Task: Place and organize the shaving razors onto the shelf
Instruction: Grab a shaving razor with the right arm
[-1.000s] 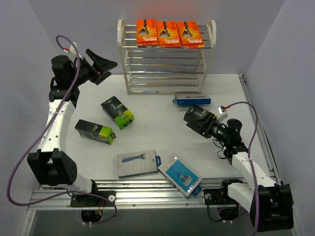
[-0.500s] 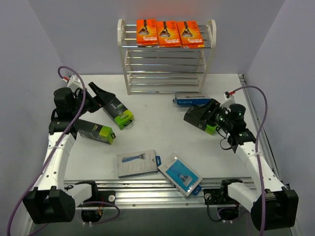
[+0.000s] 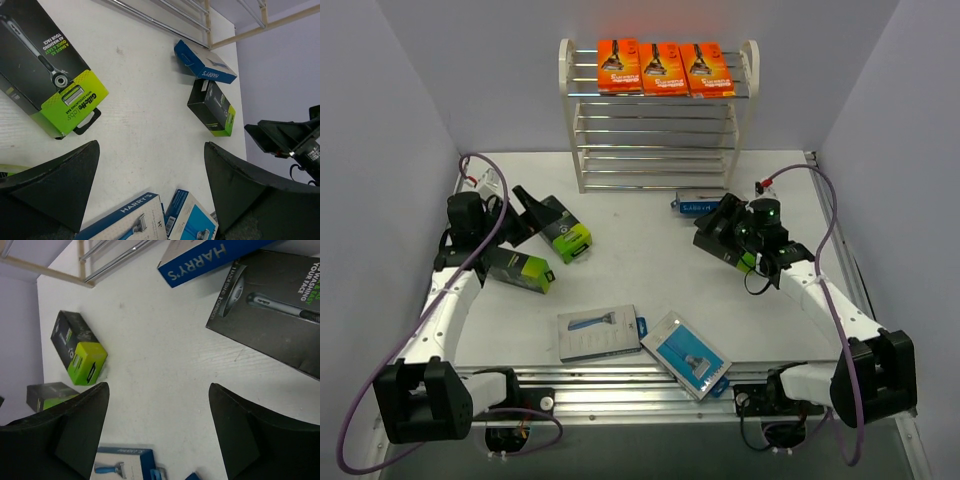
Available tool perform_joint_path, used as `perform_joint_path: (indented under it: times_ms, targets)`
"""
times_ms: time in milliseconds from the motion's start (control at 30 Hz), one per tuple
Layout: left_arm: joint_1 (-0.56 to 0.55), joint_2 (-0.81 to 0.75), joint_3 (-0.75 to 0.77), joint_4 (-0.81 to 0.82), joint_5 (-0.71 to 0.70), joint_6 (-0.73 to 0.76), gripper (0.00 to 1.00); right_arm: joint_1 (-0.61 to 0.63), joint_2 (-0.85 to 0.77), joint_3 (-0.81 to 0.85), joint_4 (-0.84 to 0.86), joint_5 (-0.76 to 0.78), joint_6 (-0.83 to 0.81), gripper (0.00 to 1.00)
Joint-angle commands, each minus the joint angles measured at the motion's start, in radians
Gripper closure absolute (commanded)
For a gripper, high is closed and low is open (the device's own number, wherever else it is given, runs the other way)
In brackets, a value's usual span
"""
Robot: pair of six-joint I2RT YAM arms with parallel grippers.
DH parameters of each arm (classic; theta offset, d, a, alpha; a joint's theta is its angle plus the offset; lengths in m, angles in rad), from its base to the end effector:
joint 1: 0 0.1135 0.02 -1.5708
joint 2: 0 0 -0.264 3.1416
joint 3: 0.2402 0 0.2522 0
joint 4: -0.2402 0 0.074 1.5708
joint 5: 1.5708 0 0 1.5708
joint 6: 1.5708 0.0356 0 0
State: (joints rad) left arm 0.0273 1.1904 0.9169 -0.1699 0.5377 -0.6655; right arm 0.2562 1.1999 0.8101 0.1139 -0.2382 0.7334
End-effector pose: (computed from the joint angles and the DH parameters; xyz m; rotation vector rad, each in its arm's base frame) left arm 0.2689 -0.0109 0.3054 -0.3591 2.0433 -0.9400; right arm 0.2670 0.0786 0.2924 0.2865 1.9170 0.8965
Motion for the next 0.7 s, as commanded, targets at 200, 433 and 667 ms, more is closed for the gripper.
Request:
perform_joint_path:
  times_ms: [200,433,667]
  targets:
    - [-0.003,-0.08,0.027,0.026,-0.016,0.047,0.06,-0.058,0.187,0.107,0.154,0.148,0.171,0.13]
    - [-0.003,-0.095,0.025,0.026,-0.018,0.052,0.06,-0.143,0.311,0.135,0.21,0.106,0.228,0.13]
    - [-0.001,-0.095,0.036,0.009,-0.035,0.067,0.06,-0.187,0.406,0.147,0.283,0.103,0.254,0.14]
